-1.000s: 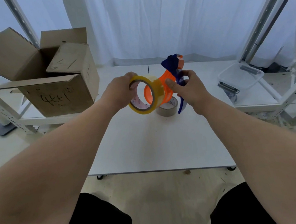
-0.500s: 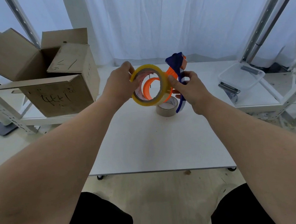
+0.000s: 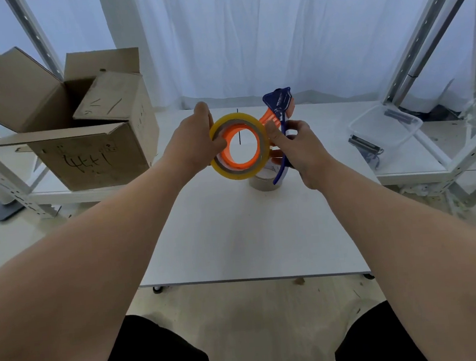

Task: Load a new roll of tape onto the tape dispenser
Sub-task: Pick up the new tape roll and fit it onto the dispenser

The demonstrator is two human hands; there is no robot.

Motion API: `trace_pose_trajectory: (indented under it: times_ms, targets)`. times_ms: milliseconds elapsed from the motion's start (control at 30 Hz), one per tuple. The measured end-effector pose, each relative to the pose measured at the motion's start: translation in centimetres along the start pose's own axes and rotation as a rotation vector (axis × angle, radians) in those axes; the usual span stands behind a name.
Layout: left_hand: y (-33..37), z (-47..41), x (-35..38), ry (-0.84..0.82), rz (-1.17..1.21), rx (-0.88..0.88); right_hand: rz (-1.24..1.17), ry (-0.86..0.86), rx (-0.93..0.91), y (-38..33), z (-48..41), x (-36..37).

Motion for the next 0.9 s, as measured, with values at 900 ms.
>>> trace_pose_trajectory:
  times_ms: [900]
  targets:
    - [-1.2, -1.2, 2.3, -0.126, 0.999, -0.020, -0.492, -0.069, -0.116, -1.7, -0.3, 0.1]
Point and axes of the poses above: each hand's wrist, its own z-axis away from the middle knuckle, its own x-axis out of the palm, y = z × x, the point moved 10 cm from there along -z, towards the middle knuckle, and after that the axes turned 12 degrees about -y, right-handed, at the moved point
